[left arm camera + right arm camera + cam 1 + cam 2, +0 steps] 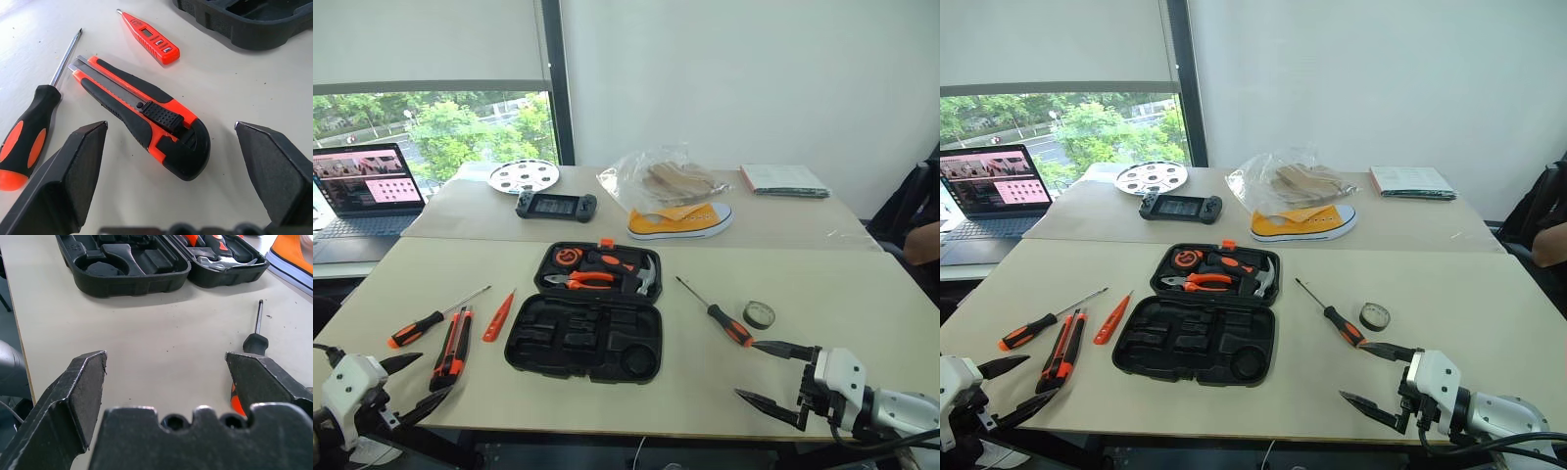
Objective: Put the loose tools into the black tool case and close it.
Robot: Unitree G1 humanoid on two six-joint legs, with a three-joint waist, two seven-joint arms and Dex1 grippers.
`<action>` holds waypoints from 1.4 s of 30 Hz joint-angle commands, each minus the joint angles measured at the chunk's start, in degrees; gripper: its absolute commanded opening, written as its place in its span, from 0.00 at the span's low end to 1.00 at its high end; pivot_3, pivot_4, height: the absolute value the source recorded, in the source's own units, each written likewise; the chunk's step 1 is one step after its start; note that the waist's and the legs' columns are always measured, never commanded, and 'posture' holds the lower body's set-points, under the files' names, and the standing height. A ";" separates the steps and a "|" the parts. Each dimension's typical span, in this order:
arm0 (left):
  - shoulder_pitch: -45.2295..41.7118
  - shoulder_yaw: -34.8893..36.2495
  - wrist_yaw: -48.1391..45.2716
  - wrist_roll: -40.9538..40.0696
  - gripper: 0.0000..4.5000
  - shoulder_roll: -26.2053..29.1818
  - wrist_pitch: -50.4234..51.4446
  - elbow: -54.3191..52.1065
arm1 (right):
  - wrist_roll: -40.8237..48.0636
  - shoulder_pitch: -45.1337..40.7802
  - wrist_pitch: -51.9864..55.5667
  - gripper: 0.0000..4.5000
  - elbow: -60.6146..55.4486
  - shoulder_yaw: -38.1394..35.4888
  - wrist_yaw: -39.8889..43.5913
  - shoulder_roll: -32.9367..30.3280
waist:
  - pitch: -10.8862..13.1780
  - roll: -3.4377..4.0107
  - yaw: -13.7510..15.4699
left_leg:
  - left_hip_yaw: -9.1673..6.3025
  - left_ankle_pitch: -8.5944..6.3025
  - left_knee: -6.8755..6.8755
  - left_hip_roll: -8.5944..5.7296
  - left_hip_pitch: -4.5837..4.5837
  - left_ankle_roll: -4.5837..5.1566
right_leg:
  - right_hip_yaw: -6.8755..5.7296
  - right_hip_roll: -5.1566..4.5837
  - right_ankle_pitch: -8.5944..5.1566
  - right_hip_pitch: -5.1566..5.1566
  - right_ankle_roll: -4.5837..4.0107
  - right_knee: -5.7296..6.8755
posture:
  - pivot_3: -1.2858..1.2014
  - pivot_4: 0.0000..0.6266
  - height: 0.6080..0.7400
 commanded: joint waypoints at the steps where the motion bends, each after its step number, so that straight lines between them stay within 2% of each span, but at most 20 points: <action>1: 0.07 3.37 1.43 -4.07 1.00 -0.74 2.24 -1.99 | 1.95 -1.81 0.66 1.00 -2.86 0.54 -1.25 1.61 | 0.00 0.00 0.01 | 0.00 0.00 0.00 0.00 0.00 0.00 | 0.00 0.00 0.00 0.00 0.00 0.00 | 0.52 0.24 1.00; 4: 1.29 8.70 5.34 -9.44 1.00 -3.65 7.94 -1.66 | 6.18 -6.10 2.31 1.00 -7.40 4.15 -3.26 6.60 | 0.01 -0.07 -0.86 | 0.01 0.02 0.00 0.08 0.01 -0.03 | 0.04 0.03 0.00 0.00 -0.01 0.02 | 0.52 0.24 1.00; 8: 4.10 12.67 9.87 -9.72 1.00 -6.95 9.28 -0.32 | 12.11 -10.17 5.73 1.00 -11.64 6.21 -5.38 11.61 | 0.02 -0.04 -1.03 | 0.00 0.07 -0.02 0.09 0.12 -0.12 | 0.10 0.04 -0.02 -0.01 -0.04 0.13 | 0.52 0.24 1.00; 14: 5.41 14.91 13.66 -11.90 1.00 -8.41 14.54 0.64 | 9.12 -12.84 1.93 1.00 -11.54 10.27 -5.02 15.99 | -0.16 -0.39 -0.04 | 0.00 0.01 0.01 0.00 0.05 -0.02 | -0.06 0.01 -0.01 0.00 -0.07 0.10 | 0.52 0.24 1.00; 17: 2.09 14.17 15.71 -12.61 1.00 -6.05 18.57 -0.45 | 7.65 -13.52 0.32 1.00 -10.38 11.10 -4.89 17.05 | -0.22 -0.49 0.44 | -0.01 0.01 0.02 -0.01 0.04 -0.01 | -0.10 0.00 -0.02 0.02 -0.08 0.10 | 0.52 0.24 1.00; 20: -4.26 12.18 16.97 -12.86 1.00 -0.63 24.46 -0.52 | 7.41 -13.67 0.96 1.00 -9.90 11.36 -4.21 16.28 | -0.27 -0.56 0.80 | -0.07 0.06 0.06 -0.01 0.00 -0.09 | -0.26 0.01 0.01 0.02 -0.13 0.13 | 0.52 0.24 1.00; 22: -10.78 7.36 15.14 -10.96 1.00 5.86 28.80 3.18 | 7.42 -13.57 1.62 1.00 -9.58 11.28 -4.04 15.76 | -0.33 -0.72 1.08 | -0.18 0.16 0.06 -0.02 -0.02 -0.22 | -0.41 0.03 0.19 0.07 -0.50 0.15 | 0.52 0.24 1.00; 25: -18.11 -0.09 11.57 -6.56 1.00 11.89 29.82 10.73 | 7.35 -13.41 1.67 1.00 -9.35 11.38 -3.98 15.47 | -0.37 -0.71 0.55 | -0.17 0.39 0.06 -0.03 -0.01 -0.57 | -0.54 0.05 0.20 0.06 -0.53 0.19 | 0.52 0.24 1.00; 29: -29.16 -9.52 7.56 -0.82 1.00 16.35 29.88 23.70 | 7.10 -13.22 1.74 1.00 -9.82 11.43 -4.38 15.31 | -0.27 -0.50 -0.65 | 0.01 0.40 -0.02 -0.09 0.03 -0.58 | -0.53 0.06 0.19 -0.03 -0.49 0.19 | 0.52 0.24 1.00; 32: -36.87 -17.47 4.10 4.84 0.84 17.38 28.65 32.32 | 7.00 -12.08 2.01 1.00 -11.39 10.22 -5.69 14.91 | -0.27 -0.52 -0.86 | 0.00 0.46 -0.05 -0.04 0.01 -0.74 | -0.63 0.29 0.19 -0.06 -0.61 0.25 | 0.52 0.24 1.00; 34: -39.50 -20.29 1.36 6.59 0.67 17.74 28.76 35.13 | 7.03 -11.15 2.09 1.00 -12.26 9.57 -6.50 14.62 | -0.28 -0.54 -0.88 | 0.05 0.45 -0.04 -0.06 -0.05 -0.83 | -0.69 0.44 0.14 -0.13 -0.70 0.22 | 0.52 0.24 1.00; 38: -42.16 -21.63 -0.99 8.06 0.33 17.45 25.78 38.52 | 6.84 -9.69 1.95 1.00 -13.28 8.96 -7.88 14.42 | -0.27 -0.52 -0.78 | 0.08 0.41 -0.05 -0.05 -0.04 -0.86 | -0.68 0.40 0.07 -0.14 -0.74 0.22 | 0.52 0.24 1.00; 39: -42.77 -20.91 -1.19 7.78 0.29 16.86 23.59 39.28 | 6.74 -9.33 1.83 1.00 -13.42 8.95 -8.11 14.45 | -0.27 -0.53 -0.77 | 0.07 0.41 -0.03 -0.05 -0.05 -0.86 | -0.69 0.37 0.06 -0.14 -0.72 0.23 | 0.52 0.24 1.00; 40: -43.24 -20.41 -1.38 7.59 0.21 16.47 21.96 39.91 | 6.68 -9.11 1.75 1.00 -13.51 8.98 -8.26 14.45 | -0.27 -0.53 -0.76 | 0.05 0.41 -0.02 -0.03 -0.04 -0.85 | -0.68 0.35 0.07 -0.13 -0.72 0.24 | 0.52 0.24 1.00; 42: -45.49 -17.92 -0.77 6.36 0.20 15.28 15.84 41.95 | 6.42 -8.59 1.61 1.00 -13.72 9.16 -8.45 14.48 | -0.28 -0.54 -0.62 | 0.01 0.39 -0.01 -0.03 -0.04 -0.83 | -0.67 0.28 0.07 -0.12 -0.72 0.28 | 0.52 0.24 1.00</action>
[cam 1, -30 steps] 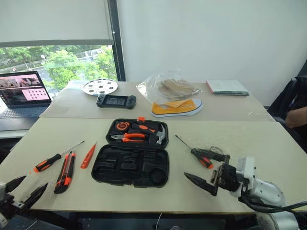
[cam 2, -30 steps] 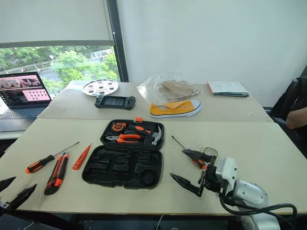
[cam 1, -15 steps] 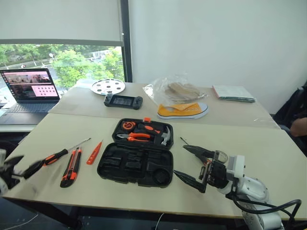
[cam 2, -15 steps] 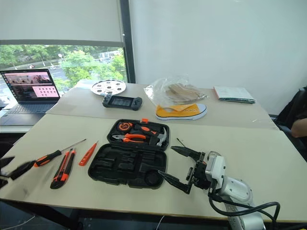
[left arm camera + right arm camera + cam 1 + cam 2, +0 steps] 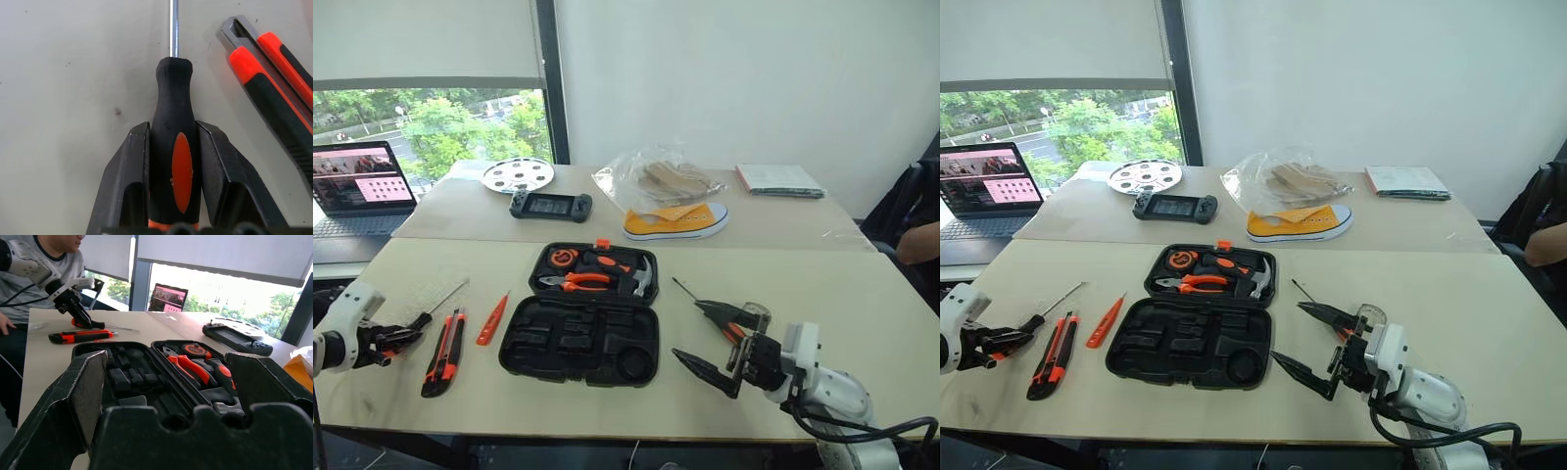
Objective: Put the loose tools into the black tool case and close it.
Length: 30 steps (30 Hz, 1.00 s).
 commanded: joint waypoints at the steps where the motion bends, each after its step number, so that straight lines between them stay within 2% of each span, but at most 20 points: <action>1: -4.61 5.27 -0.91 -2.80 0.20 -1.12 -10.65 1.73 | 0.14 0.52 -0.54 1.00 -2.64 -1.04 -0.68 -0.52 | 0.00 -0.06 0.14 | -0.03 -0.01 0.01 -0.01 -0.02 0.02 | 0.01 -0.05 0.00 0.01 0.00 0.02 | 0.52 0.24 1.00; 3: -6.60 7.51 -5.14 -6.10 0.20 -1.92 -13.25 -0.48 | 0.20 0.94 -0.38 1.00 -2.69 -1.37 -0.58 -0.94 | -0.01 -0.24 0.32 | -0.06 -0.01 0.06 0.01 -0.07 0.02 | 0.01 -0.07 0.01 0.02 -0.01 0.04 | 0.52 0.24 1.00; 5: -8.10 6.01 -12.06 -9.28 0.20 -2.96 -12.41 -7.98 | 0.72 1.40 -0.28 1.00 -2.31 -2.50 0.05 -1.98 | -0.02 -0.32 0.62 | -0.07 -0.01 0.14 0.01 -0.08 0.02 | 0.00 -0.07 0.01 0.05 -0.02 0.06 | 0.52 0.24 1.00; 8: -9.82 -1.73 -18.18 -6.87 0.20 -4.09 -13.18 -18.01 | 1.47 1.96 -0.15 1.00 -1.45 -4.12 1.20 -3.80 | -0.01 -0.29 1.46 | -0.04 -0.01 0.22 -0.06 -0.09 0.06 | -0.04 -0.12 0.01 0.10 0.00 0.08 | 0.52 0.24 1.00; 11: -12.40 -8.95 -21.12 -2.02 0.20 -5.25 -15.51 -22.85 | 1.85 2.46 -0.27 1.00 -0.85 -4.98 2.28 -5.14 | -0.05 -0.17 1.46 | 0.00 -0.01 0.29 -0.19 -0.06 0.12 | -0.01 -0.14 0.00 0.20 0.04 0.08 | 0.52 0.24 1.00; 15: -19.79 -20.04 -20.19 9.62 0.20 -9.59 -22.64 -21.14 | 2.23 3.20 -0.11 1.00 -1.13 -5.73 2.67 -5.56 | -0.03 -0.18 1.07 | -0.17 0.02 0.35 -0.16 -0.08 0.07 | 0.17 0.04 0.00 0.20 0.06 0.09 | 0.52 0.24 1.00; 18: -23.79 -26.22 -18.36 18.27 0.20 -11.29 -32.17 -16.52 | 2.18 3.71 -0.05 1.00 -1.78 -5.69 2.40 -5.46 | -0.03 -0.18 0.98 | -0.25 0.04 0.37 -0.14 -0.08 0.04 | 0.21 0.10 -0.01 0.21 0.06 0.10 | 0.52 0.24 1.00; 21: -26.65 -27.22 -16.10 18.92 0.20 -15.59 -31.44 -13.73 | 1.83 4.27 -0.06 1.00 -2.57 -5.41 1.70 -5.03 | -0.04 -0.18 1.04 | -0.25 0.04 0.37 -0.13 -0.09 0.04 | 0.28 0.11 0.00 0.21 0.06 0.10 | 0.52 0.24 1.00; 30: -28.75 -29.81 -15.93 22.06 0.20 -19.90 -35.92 -7.87 | 0.83 5.34 -0.72 1.00 -3.32 -5.15 -0.22 -4.14 | -0.03 -0.18 1.26 | -0.32 -0.03 0.67 -0.11 -0.16 0.20 | 0.17 0.07 -0.01 0.22 0.08 0.15 | 0.52 0.24 1.00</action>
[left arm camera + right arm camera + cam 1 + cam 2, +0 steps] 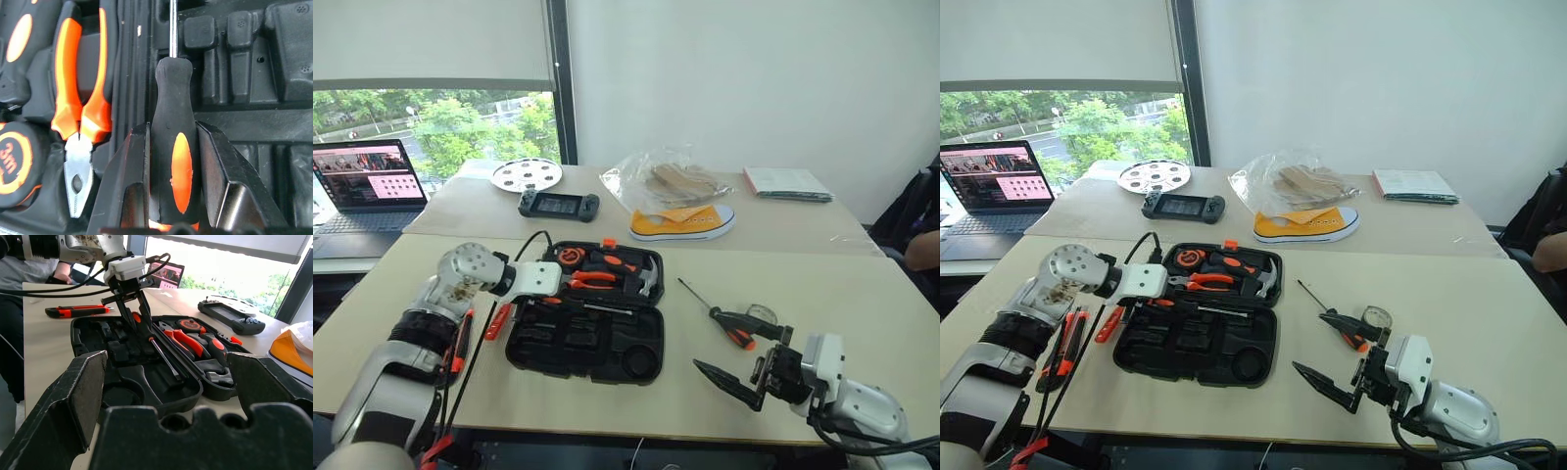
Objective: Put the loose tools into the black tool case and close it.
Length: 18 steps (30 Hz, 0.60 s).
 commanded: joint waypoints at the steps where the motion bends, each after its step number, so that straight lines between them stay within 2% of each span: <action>1: -1.45 -0.44 -0.26 0.84 0.20 -0.45 -1.57 0.52 | -0.25 0.35 -1.12 1.00 -2.51 -0.77 -0.77 0.41 | 0.00 0.00 0.02 | -0.01 -0.01 0.05 0.00 -0.02 0.02 | 0.00 -0.01 -0.01 0.00 0.01 0.03 | 0.52 0.24 1.00; 6: -0.62 -1.35 -2.81 1.24 0.20 0.08 0.50 0.21 | -0.95 1.36 -2.01 1.00 -2.56 -0.78 -0.97 1.13 | 0.00 0.00 -0.11 | -0.01 -0.04 0.16 -0.01 0.01 0.06 | 0.09 -0.05 -0.21 0.00 0.37 0.21 | 0.52 0.24 1.00; 8: -0.68 -0.62 -2.29 0.58 0.43 -0.27 0.55 0.30 | -1.08 1.48 -2.07 1.00 -2.63 -0.78 -1.05 1.31 | 0.00 0.00 -0.14 | -0.01 -0.04 0.16 0.00 0.03 0.06 | 0.10 -0.04 -0.24 0.00 0.41 0.25 | 0.52 0.24 1.00; 13: -2.12 4.41 -1.50 -5.91 0.80 -2.73 0.55 -0.18 | -1.13 2.04 -2.15 1.00 -2.82 -0.83 -0.94 1.53 | 0.01 -0.01 0.21 | -0.03 -0.04 0.23 -0.01 0.03 0.07 | 0.09 -0.12 -0.24 0.00 0.42 0.34 | 0.52 0.24 1.00; 18: -1.40 8.62 -3.20 -12.61 0.80 -3.58 6.08 -3.41 | -0.72 3.34 -1.63 1.00 -3.47 -0.77 -0.62 1.39 | 0.01 -0.01 0.05 | -0.09 -0.08 0.28 -0.02 -0.01 0.18 | 0.03 -0.23 -0.24 0.02 0.44 0.38 | 0.52 0.24 1.00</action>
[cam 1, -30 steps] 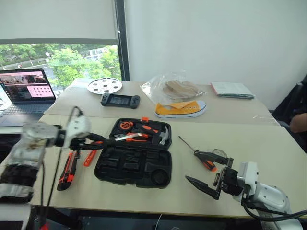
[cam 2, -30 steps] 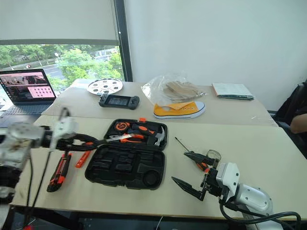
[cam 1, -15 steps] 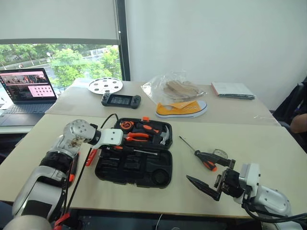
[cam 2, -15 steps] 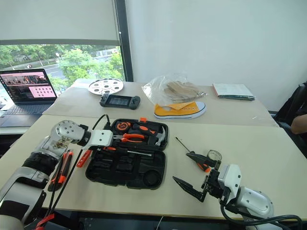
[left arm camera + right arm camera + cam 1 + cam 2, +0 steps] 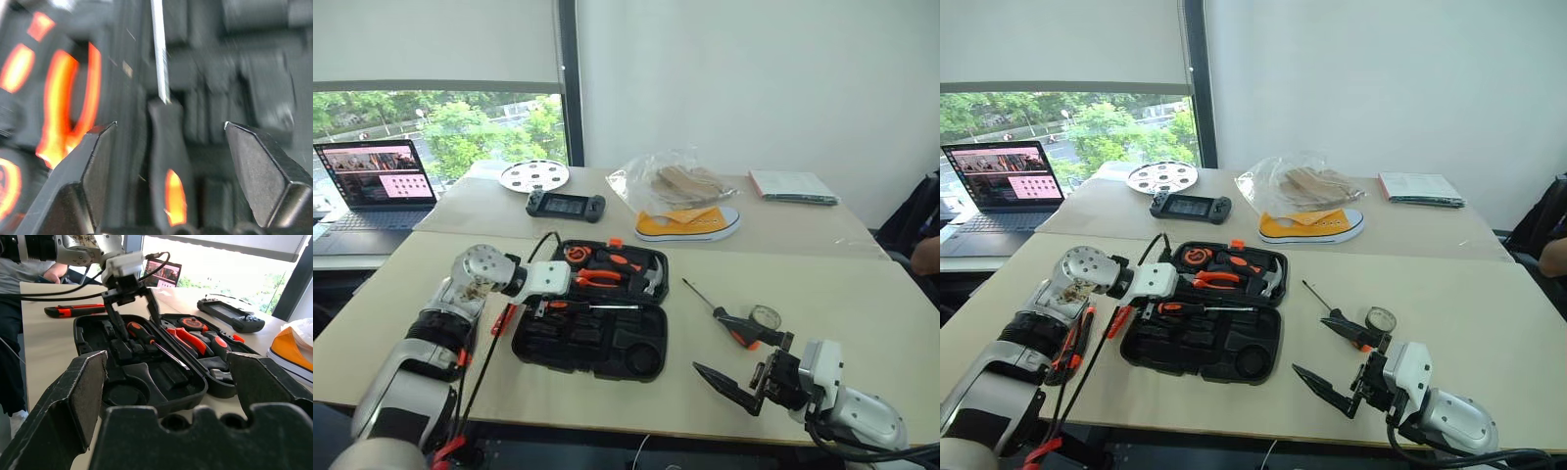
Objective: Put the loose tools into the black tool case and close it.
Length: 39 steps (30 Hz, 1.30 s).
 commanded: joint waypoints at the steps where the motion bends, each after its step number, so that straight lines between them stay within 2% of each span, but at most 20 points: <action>1: -0.19 3.28 -0.24 -4.55 0.67 -0.30 4.44 -3.51 | 0.85 0.76 -1.04 1.00 -2.80 -0.74 -0.02 -0.07 | 0.00 0.00 -0.09 | 0.00 0.00 0.00 0.00 0.00 -0.01 | 0.00 0.01 0.00 0.00 0.00 0.00 | 0.52 0.24 1.00; 2: 0.32 3.12 -0.11 -4.30 0.65 -0.33 4.98 -3.60 | 0.81 0.82 -0.98 1.00 -2.82 -0.65 -0.08 -0.04 | 0.00 0.01 -0.15 | -0.01 0.01 0.00 0.00 0.02 -0.02 | 0.01 0.02 0.00 0.00 0.01 0.01 | 0.52 0.24 1.00; 8: 2.11 2.09 2.33 -2.56 0.12 -1.84 7.72 -1.54 | 0.51 0.88 -0.97 1.00 -2.53 -0.54 -0.30 0.09 | 0.00 0.00 -0.23 | 0.00 0.03 0.01 0.00 0.05 -0.05 | 0.06 0.04 -0.02 0.00 0.03 0.05 | 0.52 0.24 1.00; 10: 2.45 1.75 2.72 -1.95 0.00 -2.02 7.94 -0.96 | 0.50 0.85 -0.98 1.00 -2.41 -0.62 -0.29 0.06 | 0.00 0.00 -0.21 | 0.00 0.03 0.00 -0.01 0.04 -0.05 | 0.05 0.04 -0.02 0.00 0.03 0.04 | 0.52 0.24 1.00; 16: 4.15 0.13 3.69 0.57 0.00 -2.26 6.76 -0.23 | 0.47 0.86 -1.05 1.00 -2.11 -0.82 -0.38 0.08 | 0.00 0.01 -0.22 | -0.01 0.03 -0.01 -0.03 0.04 -0.05 | 0.07 0.04 -0.02 0.00 0.03 0.03 | 0.52 0.24 1.00; 23: 6.60 -1.92 5.14 2.93 0.00 -3.49 9.85 -0.37 | 0.17 0.86 -1.25 1.00 -1.87 -0.89 -0.88 0.43 | -0.02 0.03 -0.07 | -0.04 0.01 -0.01 -0.01 0.09 -0.02 | 0.05 0.01 -0.02 0.11 0.04 0.03 | 0.52 0.24 1.00; 26: 6.75 -2.48 7.24 4.20 0.00 -4.52 12.32 0.74 | -0.02 0.96 -1.44 1.00 -1.85 -0.71 -1.06 0.60 | -0.03 0.07 0.03 | -0.05 -0.02 -0.02 -0.02 0.09 0.04 | 0.04 -0.01 -0.05 0.42 0.08 0.00 | 0.52 0.24 1.00; 28: 7.04 -2.60 8.69 4.60 0.00 -5.35 12.42 1.48 | -0.22 0.95 -1.53 1.00 -1.86 -0.57 -1.22 0.76 | -0.06 0.12 0.11 | -0.15 -0.33 -0.04 0.01 0.37 0.56 | -0.11 -0.06 -0.11 0.91 0.17 -0.10 | 0.52 0.24 1.00; 33: 10.91 5.59 4.77 -6.26 0.00 -5.34 7.60 -3.59 | 2.10 3.77 0.66 1.00 -3.69 -4.62 -1.88 -0.80 | -0.25 0.49 0.05 | -0.15 -0.39 -0.03 -0.04 0.44 0.67 | -0.02 -0.17 -0.13 1.02 0.22 -0.11 | 0.52 0.24 1.00; 36: 14.55 12.37 1.09 -14.11 0.15 -2.77 6.15 -7.38 | 2.55 8.56 0.78 1.00 -4.16 -8.90 -1.58 -2.22 | -0.19 0.43 -0.06 | -0.18 -0.34 -0.03 0.03 0.41 0.58 | -0.06 -0.13 -0.13 0.75 0.20 -0.11 | 0.52 0.24 1.00; 39: 19.26 17.44 -0.59 -17.49 0.40 1.73 4.56 -9.69 | 1.92 14.73 -0.45 1.00 -2.12 -13.85 -1.63 -2.11 | -0.17 0.41 -0.27 | -0.23 0.00 -0.04 0.14 0.28 -0.02 | -0.10 -0.06 -0.13 0.53 0.15 -0.13 | 0.52 0.24 1.00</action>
